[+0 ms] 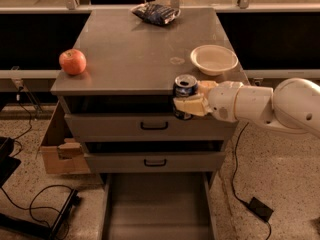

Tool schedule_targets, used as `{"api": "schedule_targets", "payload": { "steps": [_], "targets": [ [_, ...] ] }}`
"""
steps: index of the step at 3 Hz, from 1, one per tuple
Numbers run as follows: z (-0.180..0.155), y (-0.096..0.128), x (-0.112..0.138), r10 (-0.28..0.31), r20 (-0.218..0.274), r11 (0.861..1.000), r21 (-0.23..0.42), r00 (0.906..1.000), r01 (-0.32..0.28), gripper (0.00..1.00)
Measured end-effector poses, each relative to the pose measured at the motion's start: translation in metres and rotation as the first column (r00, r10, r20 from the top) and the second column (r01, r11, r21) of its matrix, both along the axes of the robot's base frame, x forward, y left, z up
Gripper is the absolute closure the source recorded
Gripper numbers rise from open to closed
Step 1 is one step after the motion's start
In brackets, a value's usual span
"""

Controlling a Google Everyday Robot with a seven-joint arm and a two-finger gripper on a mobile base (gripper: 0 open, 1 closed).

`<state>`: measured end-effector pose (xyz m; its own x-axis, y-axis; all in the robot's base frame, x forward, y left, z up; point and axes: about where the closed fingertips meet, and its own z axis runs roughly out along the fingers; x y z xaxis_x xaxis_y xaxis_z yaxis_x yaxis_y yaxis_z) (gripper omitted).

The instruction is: Place pepsi can into bottom drawer

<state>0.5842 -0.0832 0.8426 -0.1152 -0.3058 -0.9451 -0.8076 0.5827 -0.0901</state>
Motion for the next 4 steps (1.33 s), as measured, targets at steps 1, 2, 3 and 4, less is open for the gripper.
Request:
{"api": "schedule_targets", "payload": {
  "steps": [1,2,3,4],
  "targets": [
    [-0.012,0.005,-0.006,0.018,-0.005,1.000,0.002,0.9998,-0.018,1.00],
    [-0.042,0.004,-0.038,0.061,-0.018,0.998,-0.009,0.9980,-0.061,1.00],
    [-0.078,-0.001,-0.072,0.125,-0.022,0.991,-0.047,0.9919,-0.126,1.00],
    [-0.118,-0.005,-0.097,0.196,-0.028,0.977,-0.079,0.9802,-0.197,1.00]
  ]
}}
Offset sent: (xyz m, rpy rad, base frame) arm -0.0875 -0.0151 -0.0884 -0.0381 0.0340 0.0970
